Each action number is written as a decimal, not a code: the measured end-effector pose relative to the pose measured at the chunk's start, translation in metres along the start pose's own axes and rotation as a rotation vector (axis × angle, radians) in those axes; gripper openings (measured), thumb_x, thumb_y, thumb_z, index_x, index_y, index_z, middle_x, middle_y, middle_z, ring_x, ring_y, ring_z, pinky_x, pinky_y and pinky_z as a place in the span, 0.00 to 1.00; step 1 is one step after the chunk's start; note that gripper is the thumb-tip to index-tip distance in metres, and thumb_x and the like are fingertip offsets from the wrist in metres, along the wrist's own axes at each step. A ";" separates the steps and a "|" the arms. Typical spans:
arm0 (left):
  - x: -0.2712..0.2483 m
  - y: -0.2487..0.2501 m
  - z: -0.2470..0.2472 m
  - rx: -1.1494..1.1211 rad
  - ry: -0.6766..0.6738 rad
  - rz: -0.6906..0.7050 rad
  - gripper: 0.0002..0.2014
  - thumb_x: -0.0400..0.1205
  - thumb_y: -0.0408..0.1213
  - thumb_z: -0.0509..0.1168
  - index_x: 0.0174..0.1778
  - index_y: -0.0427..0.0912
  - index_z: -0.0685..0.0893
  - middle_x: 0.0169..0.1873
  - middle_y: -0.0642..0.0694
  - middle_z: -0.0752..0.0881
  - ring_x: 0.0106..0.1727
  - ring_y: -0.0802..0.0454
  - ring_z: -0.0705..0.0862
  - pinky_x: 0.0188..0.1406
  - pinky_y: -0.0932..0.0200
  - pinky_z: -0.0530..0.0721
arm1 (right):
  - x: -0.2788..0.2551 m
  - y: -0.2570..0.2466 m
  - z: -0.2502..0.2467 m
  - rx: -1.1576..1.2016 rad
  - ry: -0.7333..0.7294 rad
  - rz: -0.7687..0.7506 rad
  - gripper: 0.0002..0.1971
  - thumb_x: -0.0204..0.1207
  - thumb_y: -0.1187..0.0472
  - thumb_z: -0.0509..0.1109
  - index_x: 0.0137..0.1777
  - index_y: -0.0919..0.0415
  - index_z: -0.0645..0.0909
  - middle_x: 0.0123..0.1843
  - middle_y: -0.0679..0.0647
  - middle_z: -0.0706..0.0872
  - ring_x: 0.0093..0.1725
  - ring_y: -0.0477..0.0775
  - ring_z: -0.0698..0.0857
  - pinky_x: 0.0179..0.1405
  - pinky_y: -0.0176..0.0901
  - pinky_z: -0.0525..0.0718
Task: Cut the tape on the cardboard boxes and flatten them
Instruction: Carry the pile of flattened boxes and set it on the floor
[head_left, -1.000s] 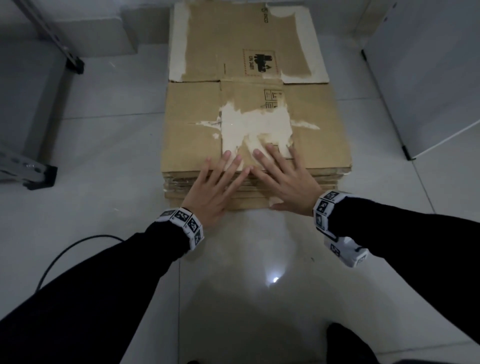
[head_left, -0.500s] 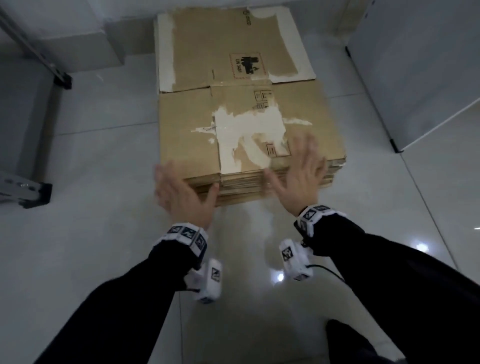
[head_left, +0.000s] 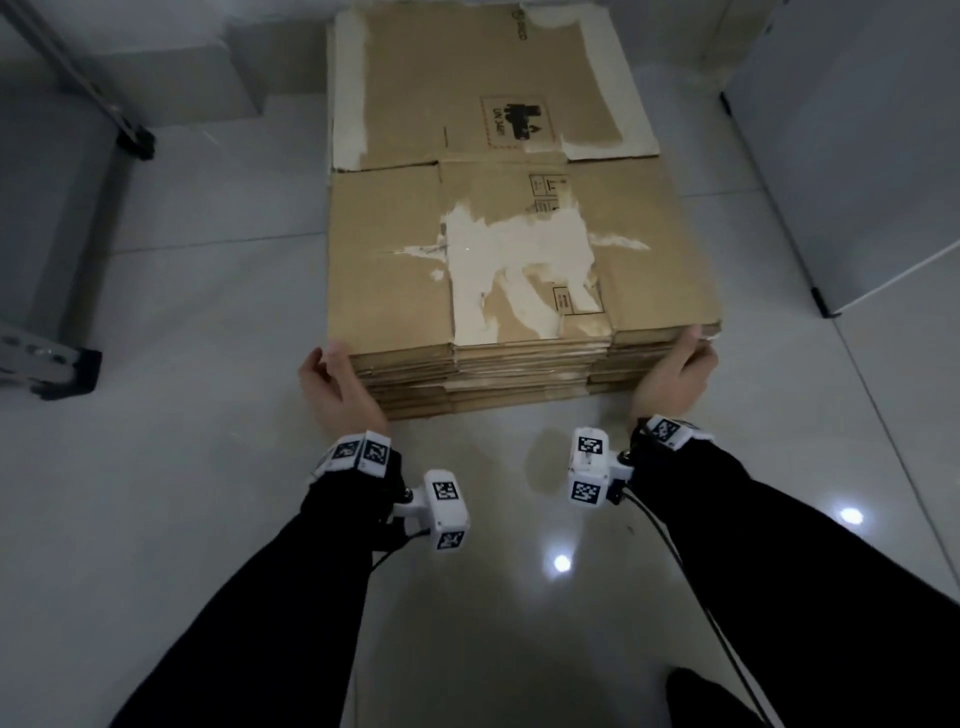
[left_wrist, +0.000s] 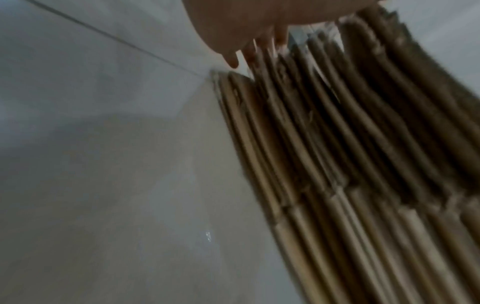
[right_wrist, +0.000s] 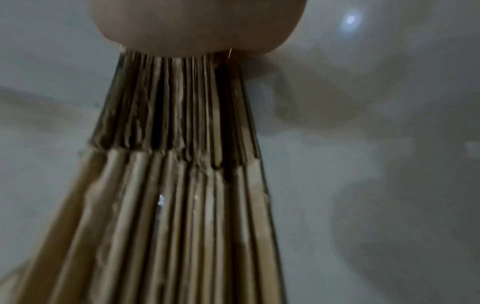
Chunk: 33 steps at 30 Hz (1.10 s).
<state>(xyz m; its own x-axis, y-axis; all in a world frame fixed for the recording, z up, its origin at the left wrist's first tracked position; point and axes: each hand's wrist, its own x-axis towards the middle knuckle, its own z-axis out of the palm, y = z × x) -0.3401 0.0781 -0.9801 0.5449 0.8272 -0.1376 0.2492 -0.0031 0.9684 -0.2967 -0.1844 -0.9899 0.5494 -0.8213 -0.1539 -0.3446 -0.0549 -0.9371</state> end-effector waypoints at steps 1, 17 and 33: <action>-0.002 -0.006 0.003 0.011 0.003 0.020 0.33 0.83 0.57 0.54 0.68 0.29 0.74 0.59 0.34 0.80 0.56 0.48 0.80 0.51 0.69 0.76 | 0.000 0.001 0.005 -0.025 0.020 -0.011 0.39 0.73 0.33 0.48 0.72 0.64 0.72 0.66 0.64 0.81 0.64 0.64 0.80 0.60 0.50 0.77; 0.010 -0.028 0.024 -0.164 0.007 0.040 0.21 0.78 0.56 0.52 0.55 0.43 0.75 0.46 0.54 0.79 0.43 0.73 0.80 0.45 0.75 0.74 | 0.026 0.016 0.033 0.266 -0.014 0.072 0.36 0.73 0.44 0.61 0.77 0.61 0.56 0.73 0.57 0.71 0.70 0.55 0.73 0.72 0.43 0.70; -0.015 -0.010 0.007 1.340 -0.244 1.481 0.51 0.71 0.45 0.74 0.83 0.45 0.45 0.80 0.34 0.57 0.80 0.37 0.56 0.73 0.34 0.52 | -0.023 -0.008 -0.001 -1.100 -0.393 -1.592 0.61 0.56 0.46 0.83 0.84 0.53 0.49 0.85 0.58 0.55 0.83 0.58 0.55 0.73 0.61 0.58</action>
<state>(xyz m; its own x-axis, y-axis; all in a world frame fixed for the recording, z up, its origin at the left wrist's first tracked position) -0.3451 0.0614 -0.9889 0.8971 -0.2864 0.3365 -0.1466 -0.9113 -0.3849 -0.3071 -0.1658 -0.9785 0.8394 0.4592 0.2907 0.3887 -0.8811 0.2694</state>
